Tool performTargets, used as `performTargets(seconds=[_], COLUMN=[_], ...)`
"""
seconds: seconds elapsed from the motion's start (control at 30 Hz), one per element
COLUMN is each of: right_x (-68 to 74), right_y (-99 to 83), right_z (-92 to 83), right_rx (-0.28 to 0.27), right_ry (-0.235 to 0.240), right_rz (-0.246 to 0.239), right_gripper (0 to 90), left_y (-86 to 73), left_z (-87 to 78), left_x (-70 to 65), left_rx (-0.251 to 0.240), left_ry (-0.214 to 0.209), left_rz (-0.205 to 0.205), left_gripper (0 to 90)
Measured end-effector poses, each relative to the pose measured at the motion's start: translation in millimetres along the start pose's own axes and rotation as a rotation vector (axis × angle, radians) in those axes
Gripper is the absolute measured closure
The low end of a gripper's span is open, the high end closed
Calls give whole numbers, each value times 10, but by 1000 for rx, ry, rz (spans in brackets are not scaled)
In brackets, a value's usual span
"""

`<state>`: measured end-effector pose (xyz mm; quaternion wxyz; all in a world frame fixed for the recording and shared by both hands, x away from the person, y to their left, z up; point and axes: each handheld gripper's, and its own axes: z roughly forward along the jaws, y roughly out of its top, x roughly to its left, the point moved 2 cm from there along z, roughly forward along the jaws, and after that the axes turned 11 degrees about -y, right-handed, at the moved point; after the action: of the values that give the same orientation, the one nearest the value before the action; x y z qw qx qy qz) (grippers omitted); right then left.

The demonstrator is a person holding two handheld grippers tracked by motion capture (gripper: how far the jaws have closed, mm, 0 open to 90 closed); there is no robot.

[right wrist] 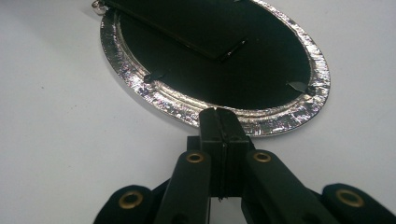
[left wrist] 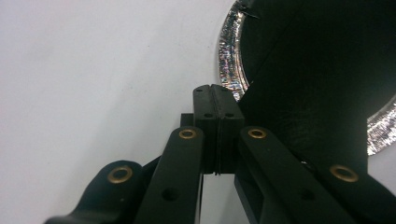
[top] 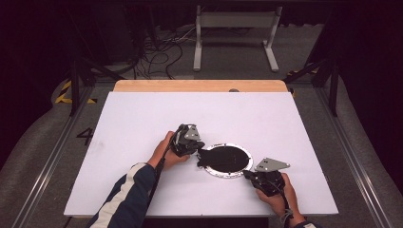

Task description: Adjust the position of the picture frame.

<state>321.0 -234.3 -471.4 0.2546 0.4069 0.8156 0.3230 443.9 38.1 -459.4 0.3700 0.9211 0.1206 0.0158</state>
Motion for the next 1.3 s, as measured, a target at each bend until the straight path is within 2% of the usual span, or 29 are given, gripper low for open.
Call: performTargets(seconds=[0.13,0.4,0.47,0.6,0.7,0.8,0.87,0.93,0.97,1.07,1.3], right_x=[-8,-46,-55,-55,-43,26,80,128,141,144,157], right_y=[31,92,112,116,115,112,104,104,109,125,145], right_z=[23,91,100,103,99,81,64,55,63,82,113], right_rx=[7,13,22,24,26,28,27,26,24,25,17], right_ry=[-6,-36,-35,-34,-33,-5,12,23,26,27,8], right_rz=[-11,-1,-5,-8,-7,-12,-16,-22,-19,-10,-7], right_gripper=[900,900,900,900,900,900,900,900,900,900,900], left_y=[-28,-91,-94,-96,-108,-121,-140,-181,-184,-185,-184], left_z=[-56,-112,-123,-133,-126,-102,-78,-28,-27,-18,-30], left_x=[-11,-94,-94,-69,-41,-5,17,59,65,64,20], left_rx=[-6,-8,-5,1,-12,-17,22,35,24,16,33], left_ry=[-34,-41,-37,4,6,38,52,35,26,24,-3], left_rz=[5,27,29,43,29,17,18,-6,-16,-1,14], left_gripper=[900,900,900,887,885,881,874,877,882,884,899])
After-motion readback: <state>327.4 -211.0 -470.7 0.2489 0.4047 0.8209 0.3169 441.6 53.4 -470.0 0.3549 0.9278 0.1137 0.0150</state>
